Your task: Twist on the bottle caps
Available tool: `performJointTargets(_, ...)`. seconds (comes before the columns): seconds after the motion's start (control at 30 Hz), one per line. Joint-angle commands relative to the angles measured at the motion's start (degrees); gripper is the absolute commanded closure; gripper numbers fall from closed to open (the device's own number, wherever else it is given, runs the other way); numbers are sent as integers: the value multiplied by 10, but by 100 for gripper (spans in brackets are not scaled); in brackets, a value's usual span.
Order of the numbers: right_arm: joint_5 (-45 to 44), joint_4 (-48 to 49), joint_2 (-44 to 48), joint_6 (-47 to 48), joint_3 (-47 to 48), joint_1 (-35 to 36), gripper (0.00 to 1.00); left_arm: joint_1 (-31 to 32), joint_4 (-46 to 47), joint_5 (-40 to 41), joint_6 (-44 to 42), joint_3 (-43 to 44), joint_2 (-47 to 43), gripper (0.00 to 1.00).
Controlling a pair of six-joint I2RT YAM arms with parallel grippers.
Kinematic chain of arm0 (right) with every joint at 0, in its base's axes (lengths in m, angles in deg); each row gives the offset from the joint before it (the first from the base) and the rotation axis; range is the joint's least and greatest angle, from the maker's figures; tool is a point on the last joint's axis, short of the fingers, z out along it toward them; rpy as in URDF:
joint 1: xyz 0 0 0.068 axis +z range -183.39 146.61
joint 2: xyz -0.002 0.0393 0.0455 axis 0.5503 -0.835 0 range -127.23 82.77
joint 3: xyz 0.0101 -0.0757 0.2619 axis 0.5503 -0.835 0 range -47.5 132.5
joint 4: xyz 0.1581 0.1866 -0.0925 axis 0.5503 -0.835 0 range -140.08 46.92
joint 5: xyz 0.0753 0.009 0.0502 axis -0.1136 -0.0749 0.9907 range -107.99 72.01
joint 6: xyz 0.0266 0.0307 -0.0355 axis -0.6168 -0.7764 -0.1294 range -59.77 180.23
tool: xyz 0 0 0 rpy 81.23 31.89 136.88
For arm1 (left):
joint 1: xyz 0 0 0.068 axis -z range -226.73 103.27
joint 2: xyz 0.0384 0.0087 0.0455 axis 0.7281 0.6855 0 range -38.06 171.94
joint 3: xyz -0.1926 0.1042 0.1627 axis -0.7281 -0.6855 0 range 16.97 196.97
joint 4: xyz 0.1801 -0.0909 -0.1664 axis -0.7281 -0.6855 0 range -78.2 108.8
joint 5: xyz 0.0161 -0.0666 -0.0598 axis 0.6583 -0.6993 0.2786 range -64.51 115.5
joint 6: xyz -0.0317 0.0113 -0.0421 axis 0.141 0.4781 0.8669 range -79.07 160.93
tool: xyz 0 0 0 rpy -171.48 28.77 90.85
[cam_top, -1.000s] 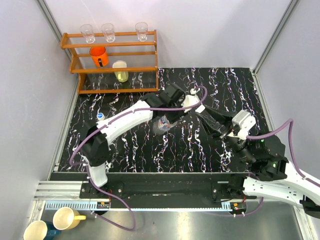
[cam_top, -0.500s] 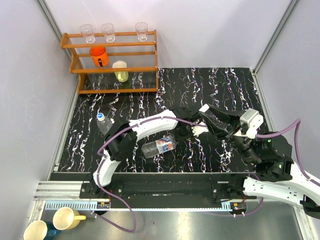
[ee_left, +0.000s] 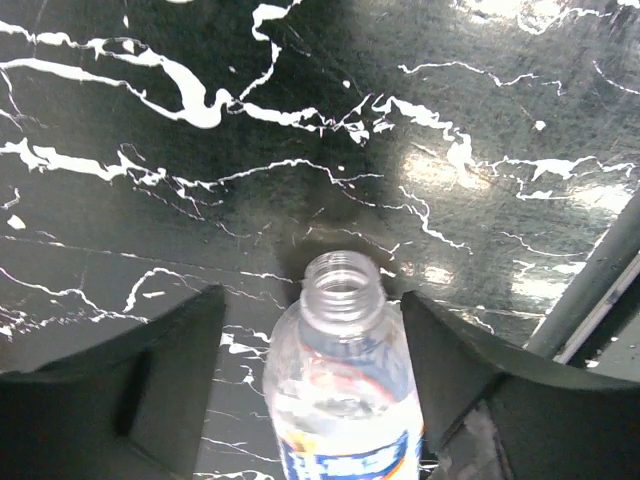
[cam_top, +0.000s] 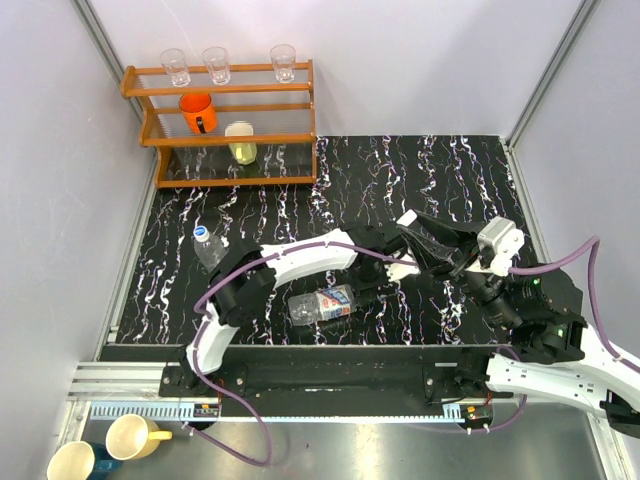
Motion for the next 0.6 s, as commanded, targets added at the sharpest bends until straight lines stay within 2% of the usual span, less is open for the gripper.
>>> performJointTargets(0.0,-14,0,-1,-7,21,5,76,1,34,-4,6,-13,-57,22)
performJointTargets(0.07,-14,-2,-4,-8,22,5,76,1,40,5,6,-20,-62,16)
performJointTargets(0.1,-14,-4,-4,-8,24,5,76,1,41,9,6,-22,-66,8)
performJointTargets(0.2,-15,-7,-5,-10,26,5,75,1,45,14,5,-34,-88,1)
performJointTargets(0.43,-19,-17,-2,-12,33,5,74,0,45,56,19,-69,-173,1)
performJointTargets(0.57,-19,-34,-3,-14,38,5,74,-2,8,60,52,-89,-235,1)
